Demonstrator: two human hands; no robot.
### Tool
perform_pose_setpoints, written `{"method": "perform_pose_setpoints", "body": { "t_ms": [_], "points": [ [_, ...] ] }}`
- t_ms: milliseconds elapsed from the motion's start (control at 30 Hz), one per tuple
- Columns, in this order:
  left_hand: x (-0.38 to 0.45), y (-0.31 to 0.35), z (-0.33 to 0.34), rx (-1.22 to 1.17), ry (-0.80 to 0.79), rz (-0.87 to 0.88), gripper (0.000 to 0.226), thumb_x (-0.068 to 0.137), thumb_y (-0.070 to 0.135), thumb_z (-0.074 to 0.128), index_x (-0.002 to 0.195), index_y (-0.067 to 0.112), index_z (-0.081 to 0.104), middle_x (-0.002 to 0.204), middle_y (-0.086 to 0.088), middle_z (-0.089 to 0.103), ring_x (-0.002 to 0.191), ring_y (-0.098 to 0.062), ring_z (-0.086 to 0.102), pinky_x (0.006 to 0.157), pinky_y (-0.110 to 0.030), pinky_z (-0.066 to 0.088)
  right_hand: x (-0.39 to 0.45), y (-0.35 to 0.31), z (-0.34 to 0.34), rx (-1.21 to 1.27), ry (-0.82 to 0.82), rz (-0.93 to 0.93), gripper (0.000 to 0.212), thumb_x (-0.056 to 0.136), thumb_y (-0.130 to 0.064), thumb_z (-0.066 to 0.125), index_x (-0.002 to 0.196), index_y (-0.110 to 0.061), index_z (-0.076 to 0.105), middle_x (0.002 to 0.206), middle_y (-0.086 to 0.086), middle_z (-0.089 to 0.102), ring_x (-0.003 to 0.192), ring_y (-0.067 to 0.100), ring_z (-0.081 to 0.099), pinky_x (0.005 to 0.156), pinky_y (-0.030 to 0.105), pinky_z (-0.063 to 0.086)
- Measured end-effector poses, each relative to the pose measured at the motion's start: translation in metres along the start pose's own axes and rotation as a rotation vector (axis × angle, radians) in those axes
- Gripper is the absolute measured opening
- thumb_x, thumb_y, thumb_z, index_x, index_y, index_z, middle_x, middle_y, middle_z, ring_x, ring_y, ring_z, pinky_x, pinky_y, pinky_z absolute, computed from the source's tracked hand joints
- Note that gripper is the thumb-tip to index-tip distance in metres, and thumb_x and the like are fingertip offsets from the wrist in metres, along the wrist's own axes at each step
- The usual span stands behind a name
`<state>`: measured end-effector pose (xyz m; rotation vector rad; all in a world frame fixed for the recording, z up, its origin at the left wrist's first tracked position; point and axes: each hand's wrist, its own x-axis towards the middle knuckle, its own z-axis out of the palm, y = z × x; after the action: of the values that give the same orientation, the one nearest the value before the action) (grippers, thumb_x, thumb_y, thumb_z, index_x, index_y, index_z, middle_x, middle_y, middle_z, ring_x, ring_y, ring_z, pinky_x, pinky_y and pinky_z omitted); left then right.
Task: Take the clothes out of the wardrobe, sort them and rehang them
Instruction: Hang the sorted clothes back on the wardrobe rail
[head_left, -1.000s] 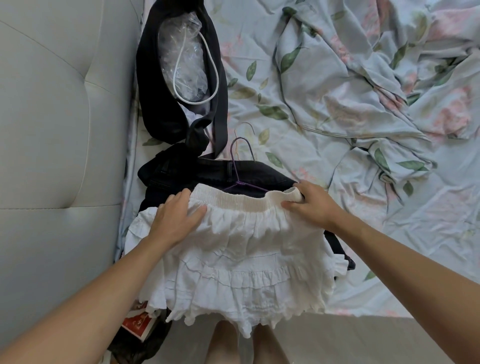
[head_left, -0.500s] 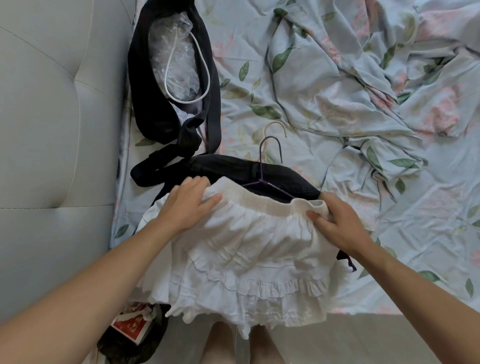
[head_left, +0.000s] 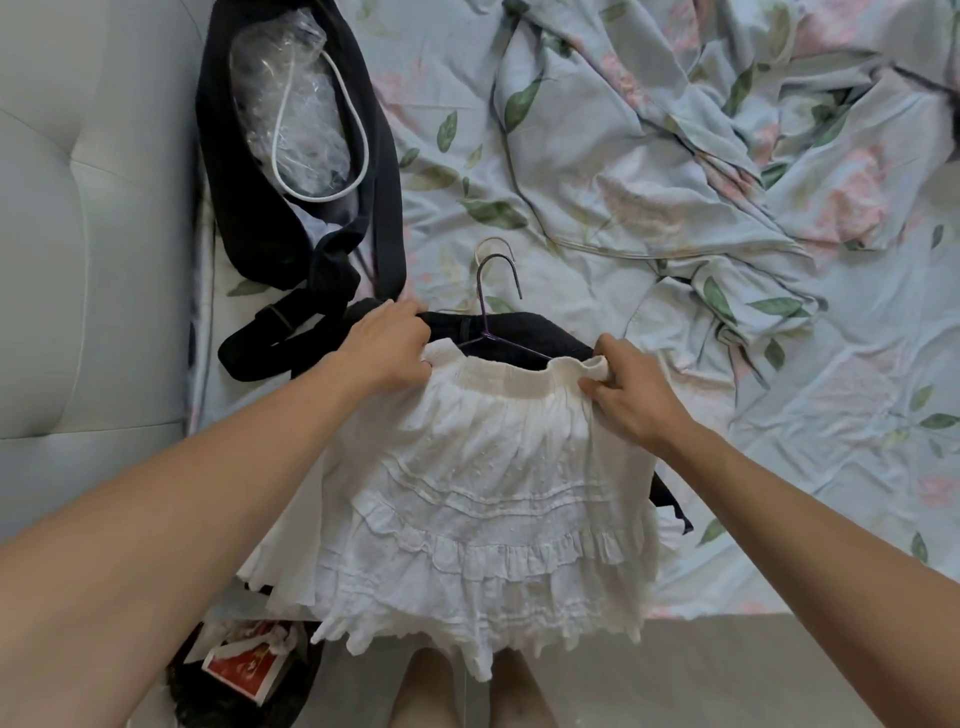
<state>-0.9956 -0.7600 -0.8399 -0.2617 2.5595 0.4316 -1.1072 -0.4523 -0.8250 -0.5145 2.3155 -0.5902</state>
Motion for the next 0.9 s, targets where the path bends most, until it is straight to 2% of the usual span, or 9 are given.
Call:
{"method": "perform_pose_setpoints", "body": {
  "t_ms": [33,133,233,300,533,667,767,900],
  "points": [
    [0.001,0.001,-0.001,-0.022,-0.015,-0.006,0.024,0.089,0.025,0.067,0.073,0.012,0.053,0.107,0.000,0.048,0.089,-0.025,0.045,0.087,-0.040,0.042,-0.003,0.001,0.001,0.002,0.004,-0.003,0.022,0.097,-0.020,0.062,0.090,-0.020,0.042,0.091,-0.001,0.053,0.084,0.022,0.052,0.065,0.036,0.034],
    [-0.003,0.000,0.001,-0.143,-0.045,0.018,0.029,0.086,0.025,0.064,0.072,0.016,0.041,0.091,-0.002,0.045,0.075,-0.024,0.046,0.062,-0.036,0.033,-0.015,0.006,0.005,0.000,0.039,-0.022,0.020,0.102,-0.023,0.058,0.103,-0.022,0.038,0.086,-0.004,0.054,0.078,0.017,0.053,0.062,0.037,0.036],
    [-0.015,-0.001,0.004,-0.234,0.020,0.037,0.031,0.084,0.027,0.064,0.071,0.021,0.036,0.084,-0.001,0.047,0.074,-0.024,0.047,0.059,-0.036,0.028,-0.029,0.011,0.009,-0.026,0.091,-0.037,0.029,0.105,-0.028,0.054,0.128,-0.023,0.036,0.072,-0.008,0.052,0.070,0.013,0.053,0.059,0.037,0.037],
    [-0.023,0.002,0.002,-0.312,0.068,0.030,0.031,0.082,0.025,0.066,0.071,0.018,0.037,0.079,-0.002,0.048,0.073,-0.026,0.047,0.058,-0.037,0.028,-0.036,0.014,0.010,-0.068,0.115,-0.035,0.030,0.107,-0.033,0.050,0.133,-0.026,0.039,0.075,-0.012,0.054,0.072,0.016,0.055,0.062,0.038,0.037],
    [-0.071,0.027,-0.046,-0.491,0.125,0.036,0.030,0.072,0.033,0.064,0.068,0.017,0.039,0.073,0.001,0.046,0.071,-0.025,0.049,0.061,-0.041,0.035,-0.077,-0.011,-0.013,-0.037,0.198,-0.016,0.026,0.107,-0.034,0.051,0.131,-0.028,0.044,0.090,-0.012,0.059,0.082,0.016,0.058,0.068,0.039,0.044],
    [-0.112,0.052,-0.099,-0.481,0.101,0.076,0.025,0.074,0.033,0.066,0.068,0.017,0.048,0.076,0.000,0.050,0.072,-0.019,0.053,0.065,-0.048,0.044,-0.127,-0.036,-0.052,0.049,0.290,-0.012,0.007,0.106,-0.038,0.051,0.111,-0.034,0.051,0.086,-0.018,0.061,0.080,0.011,0.059,0.064,0.033,0.043],
    [-0.146,0.082,-0.142,-0.503,0.045,0.113,0.022,0.077,0.030,0.066,0.070,0.014,0.052,0.078,-0.001,0.051,0.071,-0.019,0.053,0.064,-0.040,0.041,-0.178,-0.052,-0.085,0.085,0.368,0.027,0.003,0.105,-0.035,0.055,0.105,-0.034,0.052,0.078,-0.017,0.059,0.074,0.014,0.057,0.062,0.034,0.042],
    [-0.194,0.132,-0.203,-0.489,-0.053,0.226,0.020,0.076,0.033,0.064,0.069,0.020,0.051,0.078,0.001,0.051,0.072,-0.017,0.053,0.067,-0.038,0.039,-0.253,-0.066,-0.128,0.156,0.414,0.082,0.005,0.103,-0.037,0.057,0.105,-0.035,0.053,0.084,-0.012,0.063,0.080,0.018,0.060,0.073,0.043,0.048]
  ]
}}
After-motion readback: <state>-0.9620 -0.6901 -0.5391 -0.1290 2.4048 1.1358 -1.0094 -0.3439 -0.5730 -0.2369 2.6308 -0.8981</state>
